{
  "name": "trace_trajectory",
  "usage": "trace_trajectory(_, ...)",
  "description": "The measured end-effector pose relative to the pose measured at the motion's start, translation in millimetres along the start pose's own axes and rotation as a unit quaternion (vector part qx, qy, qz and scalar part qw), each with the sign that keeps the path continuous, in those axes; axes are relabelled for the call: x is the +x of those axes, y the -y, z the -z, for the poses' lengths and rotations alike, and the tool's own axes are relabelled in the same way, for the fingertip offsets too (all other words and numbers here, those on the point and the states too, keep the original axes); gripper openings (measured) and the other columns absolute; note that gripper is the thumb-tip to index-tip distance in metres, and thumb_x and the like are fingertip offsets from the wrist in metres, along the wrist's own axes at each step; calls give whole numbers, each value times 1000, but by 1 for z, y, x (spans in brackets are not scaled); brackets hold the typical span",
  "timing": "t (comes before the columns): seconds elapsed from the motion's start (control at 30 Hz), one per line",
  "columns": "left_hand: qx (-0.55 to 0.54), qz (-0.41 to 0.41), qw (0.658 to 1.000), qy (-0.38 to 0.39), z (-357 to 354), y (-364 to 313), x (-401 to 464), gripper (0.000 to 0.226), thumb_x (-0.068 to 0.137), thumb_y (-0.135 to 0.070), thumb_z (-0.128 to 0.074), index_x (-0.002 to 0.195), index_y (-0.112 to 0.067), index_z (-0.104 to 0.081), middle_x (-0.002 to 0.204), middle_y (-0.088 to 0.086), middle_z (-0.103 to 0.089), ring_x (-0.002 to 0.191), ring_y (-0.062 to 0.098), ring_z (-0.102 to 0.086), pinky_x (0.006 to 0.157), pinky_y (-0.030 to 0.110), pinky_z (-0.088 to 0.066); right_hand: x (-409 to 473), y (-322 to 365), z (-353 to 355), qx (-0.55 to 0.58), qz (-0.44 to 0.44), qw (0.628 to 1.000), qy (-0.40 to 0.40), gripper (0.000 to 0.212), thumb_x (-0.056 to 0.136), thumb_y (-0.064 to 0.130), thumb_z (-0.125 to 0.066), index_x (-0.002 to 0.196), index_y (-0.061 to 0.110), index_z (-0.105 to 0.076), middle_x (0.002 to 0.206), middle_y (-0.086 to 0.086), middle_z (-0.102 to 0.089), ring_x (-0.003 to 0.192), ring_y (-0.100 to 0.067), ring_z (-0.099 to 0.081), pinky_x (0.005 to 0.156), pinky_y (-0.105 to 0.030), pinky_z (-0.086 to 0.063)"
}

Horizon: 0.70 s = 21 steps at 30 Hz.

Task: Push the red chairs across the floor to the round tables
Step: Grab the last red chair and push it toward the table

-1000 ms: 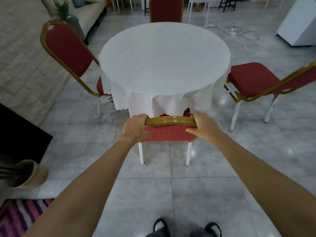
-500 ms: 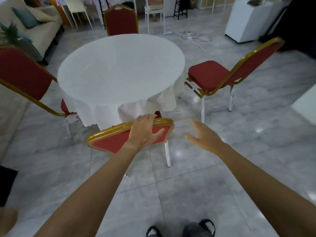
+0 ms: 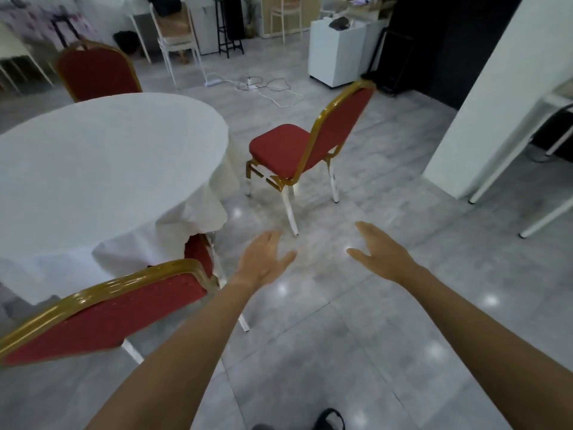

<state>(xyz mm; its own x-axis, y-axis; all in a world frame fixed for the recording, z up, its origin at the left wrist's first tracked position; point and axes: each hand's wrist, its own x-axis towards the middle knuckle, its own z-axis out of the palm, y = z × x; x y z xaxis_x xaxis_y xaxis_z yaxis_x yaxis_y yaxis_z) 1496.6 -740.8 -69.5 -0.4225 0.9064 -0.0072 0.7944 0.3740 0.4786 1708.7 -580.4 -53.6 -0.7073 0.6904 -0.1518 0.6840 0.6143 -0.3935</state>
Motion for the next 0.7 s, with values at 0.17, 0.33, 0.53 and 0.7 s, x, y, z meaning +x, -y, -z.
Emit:
trace_trajectory(0.17,-1,-37,999,29,-35,-43,33,62,91,-49,-48,135,-8,-39,139,13,-46,127,28,-43,106,40,-36,-1,-54,20,17,-41,999,-9,71,91,46,-48,146,11,-19,155,-9,-23,143,-23,-20,114,-40,-22)
trace_trajectory(0.33,-8,-35,999,35,-51,-58,77,61,91,-51,-47,136,-11,-37,140,10,-46,127,26,-44,104,38,-37,27,-85,32,27,-61,998,-17,71,92,45,-48,146,11,-18,155,-10,-23,143,-26,-21,113,-41,-24)
trace_trajectory(0.53,-25,-2,998,49,-71,-45,140,65,91,-51,-46,141,-12,-32,147,9,-39,135,23,-35,110,35,-30,95,-107,25,29,-52,998,21,71,92,46,-46,147,11,-17,156,-9,-21,144,-21,-17,116,-37,-19)
trace_trajectory(0.7,-31,30,998,45,-74,-29,228,66,90,-50,-48,137,-7,-32,141,13,-44,127,26,-42,103,36,-37,187,-125,49,21,-51,998,34,70,92,46,-46,147,12,-18,155,-8,-23,144,-21,-19,116,-38,-21)
